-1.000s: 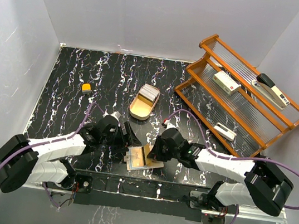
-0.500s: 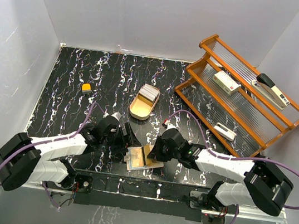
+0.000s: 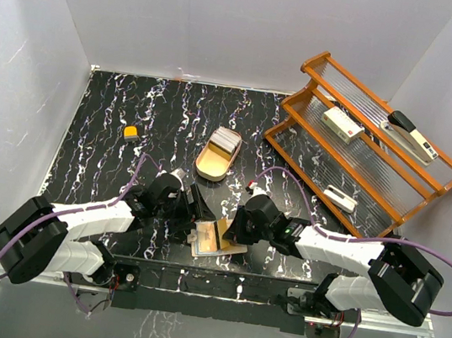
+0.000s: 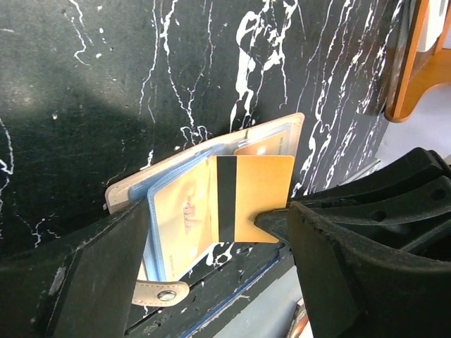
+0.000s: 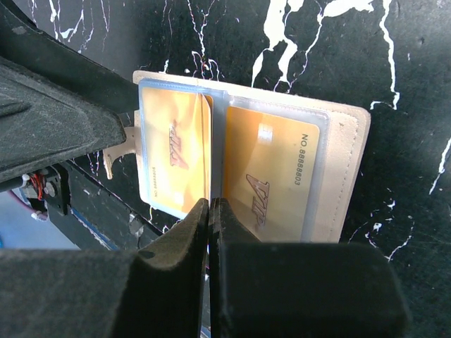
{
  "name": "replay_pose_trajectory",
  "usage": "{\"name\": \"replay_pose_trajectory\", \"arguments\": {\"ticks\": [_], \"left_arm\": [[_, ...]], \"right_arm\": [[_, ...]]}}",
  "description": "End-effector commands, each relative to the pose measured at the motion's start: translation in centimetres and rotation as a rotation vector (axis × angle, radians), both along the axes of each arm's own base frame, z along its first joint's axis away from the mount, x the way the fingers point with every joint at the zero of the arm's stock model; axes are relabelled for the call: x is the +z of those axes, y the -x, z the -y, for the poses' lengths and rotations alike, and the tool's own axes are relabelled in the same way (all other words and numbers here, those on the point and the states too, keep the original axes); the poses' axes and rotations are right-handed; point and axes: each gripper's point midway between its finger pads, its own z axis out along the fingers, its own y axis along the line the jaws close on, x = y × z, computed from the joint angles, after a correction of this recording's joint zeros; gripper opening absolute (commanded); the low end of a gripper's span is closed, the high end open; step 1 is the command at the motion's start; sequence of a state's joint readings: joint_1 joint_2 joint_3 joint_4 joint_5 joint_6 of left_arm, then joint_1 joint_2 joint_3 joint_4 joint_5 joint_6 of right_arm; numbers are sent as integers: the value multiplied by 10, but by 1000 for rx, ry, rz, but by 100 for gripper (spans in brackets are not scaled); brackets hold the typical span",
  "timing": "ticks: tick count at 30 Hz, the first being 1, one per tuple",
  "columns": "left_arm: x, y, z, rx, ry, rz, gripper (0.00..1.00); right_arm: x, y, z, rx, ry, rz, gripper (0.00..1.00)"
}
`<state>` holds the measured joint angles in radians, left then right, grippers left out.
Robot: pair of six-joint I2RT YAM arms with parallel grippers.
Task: Put the credit cards into the card holder
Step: Turn over the card slot in the card holder.
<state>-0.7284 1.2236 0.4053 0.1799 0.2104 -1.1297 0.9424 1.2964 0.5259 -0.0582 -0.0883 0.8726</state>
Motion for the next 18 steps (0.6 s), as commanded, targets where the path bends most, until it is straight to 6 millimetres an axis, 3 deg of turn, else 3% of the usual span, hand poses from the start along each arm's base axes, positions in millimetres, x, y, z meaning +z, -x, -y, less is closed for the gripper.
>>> {"name": "replay_pose_trajectory", "arguments": {"ticks": [1,11,18], "left_arm": [[15,0,10,-20,76,16,76],[31,2,21,-36,170,15,70],[44,0,26,-44,194,37,69]], "right_arm": [[-6,0,6,-7,22,13,0],[-5,0,6,-10,18,19,0],[6,-12,15,-37,49,101,0]]}}
